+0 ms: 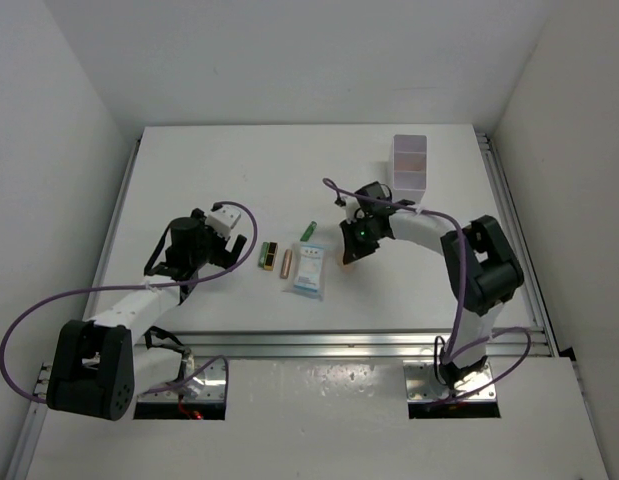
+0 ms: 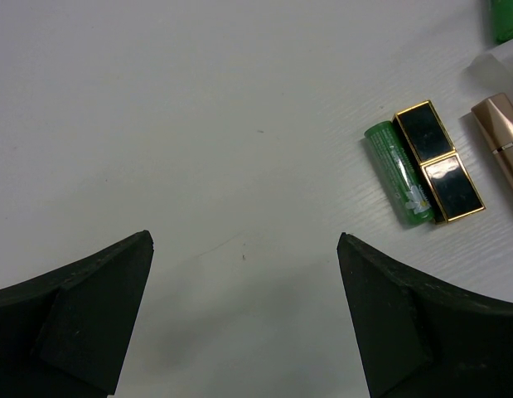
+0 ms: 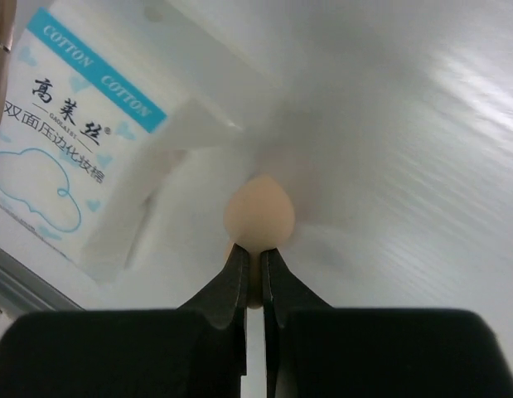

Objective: Organize the makeup

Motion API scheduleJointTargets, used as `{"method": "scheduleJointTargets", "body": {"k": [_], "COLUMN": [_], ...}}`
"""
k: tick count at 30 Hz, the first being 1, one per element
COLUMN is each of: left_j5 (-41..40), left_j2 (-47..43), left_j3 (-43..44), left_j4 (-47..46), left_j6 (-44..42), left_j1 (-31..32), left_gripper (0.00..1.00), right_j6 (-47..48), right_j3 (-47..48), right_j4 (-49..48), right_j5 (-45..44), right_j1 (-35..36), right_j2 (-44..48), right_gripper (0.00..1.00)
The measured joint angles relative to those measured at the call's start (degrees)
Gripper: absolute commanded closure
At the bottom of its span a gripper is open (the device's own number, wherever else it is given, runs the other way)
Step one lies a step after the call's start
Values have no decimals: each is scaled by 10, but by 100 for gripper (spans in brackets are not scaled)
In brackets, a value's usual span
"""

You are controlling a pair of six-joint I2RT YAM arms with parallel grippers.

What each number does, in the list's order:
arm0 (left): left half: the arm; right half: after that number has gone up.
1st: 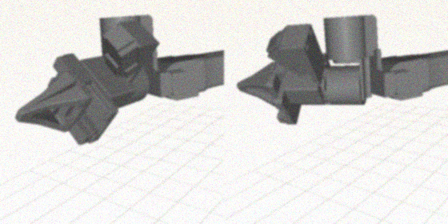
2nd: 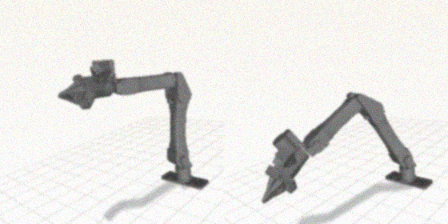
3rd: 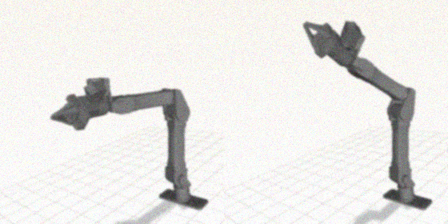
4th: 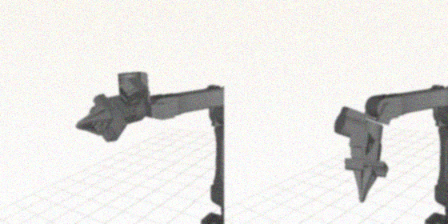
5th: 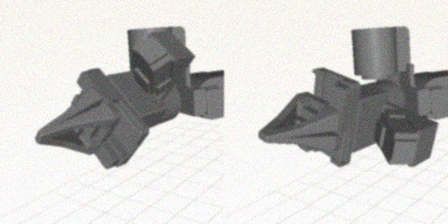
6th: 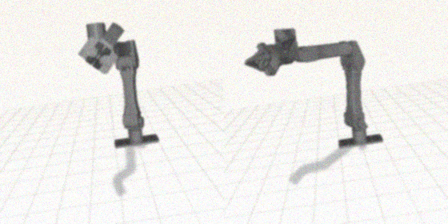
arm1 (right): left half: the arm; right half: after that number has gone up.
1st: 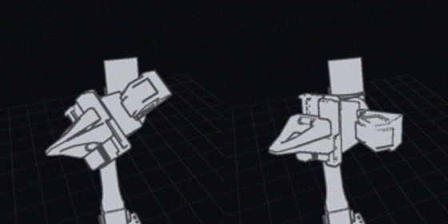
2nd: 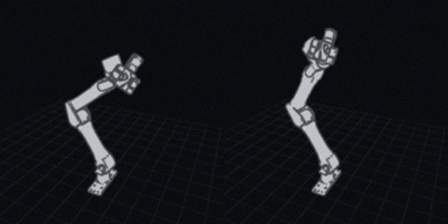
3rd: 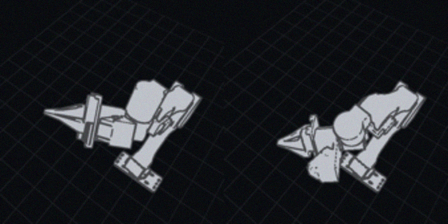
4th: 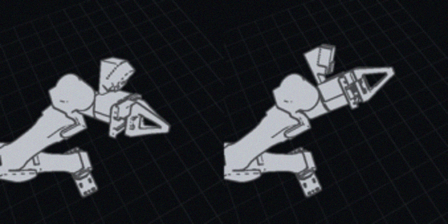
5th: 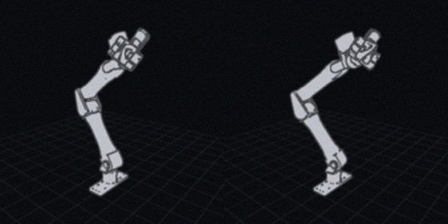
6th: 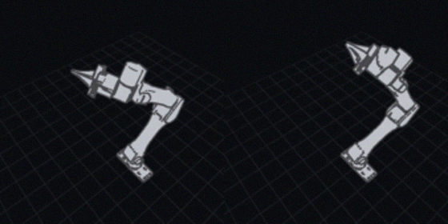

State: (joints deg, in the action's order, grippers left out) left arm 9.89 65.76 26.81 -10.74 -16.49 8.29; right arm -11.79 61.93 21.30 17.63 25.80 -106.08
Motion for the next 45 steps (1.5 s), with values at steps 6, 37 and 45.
{"method": "scheduleJointTargets", "body": {"k": [6,37,45], "left_j5": [0,-3,-3], "left_j2": [0,20,20], "left_j3": [0,0,0], "left_j4": [0,2,2], "left_j6": [0,0,0], "left_j1": [0,0,0], "left_gripper": [0,0,0], "right_j6": [11,-73,-73], "right_j3": [41,278,268], "right_j4": [15,-153,-153], "right_j5": [-51,-311,-311], "right_j1": [-71,-212,-212], "right_j2": [62,-134,-133], "right_gripper": [100,64,41]}}
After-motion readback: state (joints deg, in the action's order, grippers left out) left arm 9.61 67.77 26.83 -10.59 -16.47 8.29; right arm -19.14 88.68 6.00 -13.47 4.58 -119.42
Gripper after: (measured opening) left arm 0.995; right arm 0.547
